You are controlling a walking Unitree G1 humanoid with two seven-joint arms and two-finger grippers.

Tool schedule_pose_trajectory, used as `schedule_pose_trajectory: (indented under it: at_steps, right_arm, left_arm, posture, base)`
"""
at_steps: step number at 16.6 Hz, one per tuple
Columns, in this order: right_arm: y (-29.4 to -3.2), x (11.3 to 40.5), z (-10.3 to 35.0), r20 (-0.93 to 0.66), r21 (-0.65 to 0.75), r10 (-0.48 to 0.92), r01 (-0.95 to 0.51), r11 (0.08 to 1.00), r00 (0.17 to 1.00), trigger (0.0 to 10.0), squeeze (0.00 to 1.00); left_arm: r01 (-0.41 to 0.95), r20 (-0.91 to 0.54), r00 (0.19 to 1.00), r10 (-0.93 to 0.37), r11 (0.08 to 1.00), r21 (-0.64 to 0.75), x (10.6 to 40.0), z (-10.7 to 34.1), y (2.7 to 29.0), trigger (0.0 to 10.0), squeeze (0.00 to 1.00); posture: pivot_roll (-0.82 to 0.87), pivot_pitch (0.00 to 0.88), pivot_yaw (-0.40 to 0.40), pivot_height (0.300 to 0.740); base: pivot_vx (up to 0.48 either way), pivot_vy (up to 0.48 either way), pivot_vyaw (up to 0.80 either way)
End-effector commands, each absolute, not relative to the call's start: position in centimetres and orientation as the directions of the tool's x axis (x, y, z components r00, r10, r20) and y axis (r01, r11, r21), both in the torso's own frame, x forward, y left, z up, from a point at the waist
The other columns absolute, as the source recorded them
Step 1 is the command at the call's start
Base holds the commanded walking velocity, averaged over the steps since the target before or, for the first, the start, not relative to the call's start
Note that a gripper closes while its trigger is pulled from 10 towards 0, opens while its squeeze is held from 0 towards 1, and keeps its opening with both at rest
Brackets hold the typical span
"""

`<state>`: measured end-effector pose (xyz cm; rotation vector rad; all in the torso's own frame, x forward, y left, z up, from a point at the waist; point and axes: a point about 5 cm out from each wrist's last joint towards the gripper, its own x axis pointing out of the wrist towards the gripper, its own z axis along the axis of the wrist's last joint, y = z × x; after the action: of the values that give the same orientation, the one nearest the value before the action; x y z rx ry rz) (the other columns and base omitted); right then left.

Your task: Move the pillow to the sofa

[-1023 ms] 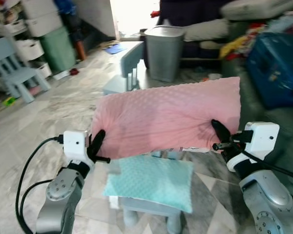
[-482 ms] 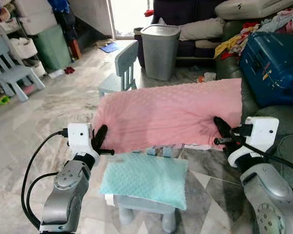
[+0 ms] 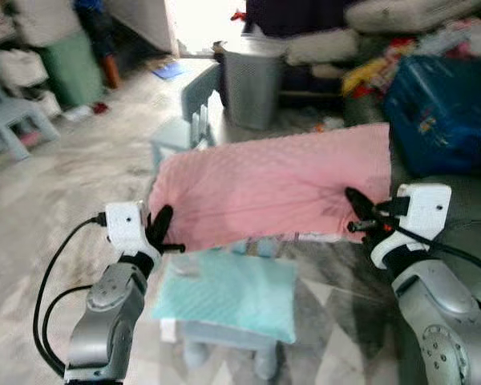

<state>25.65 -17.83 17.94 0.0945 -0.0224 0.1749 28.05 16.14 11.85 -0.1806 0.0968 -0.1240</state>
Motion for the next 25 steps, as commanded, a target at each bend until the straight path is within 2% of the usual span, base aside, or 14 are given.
schedule_pose_trajectory:
  at_steps: [1, 9, 14, 25]
  right_arm:
    - [-18.2, 25.62, 18.52, 0.047, 0.08, 0.163, -0.167, 0.983, 0.985, 10.0, 0.0]
    - [-18.22, 25.05, 18.37, 0.024, 0.083, 0.16, -0.161, 0.983, 0.987, 10.0, 0.0]
    - [-18.19, 24.73, 18.36, 0.013, 0.083, 0.162, -0.162, 0.983, 0.987, 10.0, 0.0]
    - [-18.07, 24.73, 18.5, 0.01, 0.086, 0.166, -0.166, 0.982, 0.986, 10.0, 0.0]
  left_arm:
    - [0.084, -0.08, 0.992, -0.099, 0.981, -0.174, 28.12, 12.15, 16.72, 10.0, 0.0]
    - [0.114, -0.104, 0.985, -0.14, 0.969, -0.22, 28.03, 11.89, 16.06, 10.0, 0.0]
    - [0.085, -0.107, 0.988, -0.109, 0.974, -0.209, 27.9, 11.81, 16.53, 10.0, 0.0]
    - [0.103, -0.12, 0.984, -0.134, 0.967, -0.233, 27.94, 11.68, 16.18, 10.0, 0.0]
  posture:
    - [-0.18, 0.0, 0.013, 0.74]
    - [-0.19, 0.0, 0.026, 0.74]
    - [-0.2, 0.0, 0.028, 0.74]
    - [-0.2, 0.0, 0.029, 0.74]
  base:
    - [0.0, 0.0, -0.8]
    - [0.0, 0.0, -0.8]
    - [0.0, 0.0, -0.8]
    - [0.0, 0.0, -0.8]
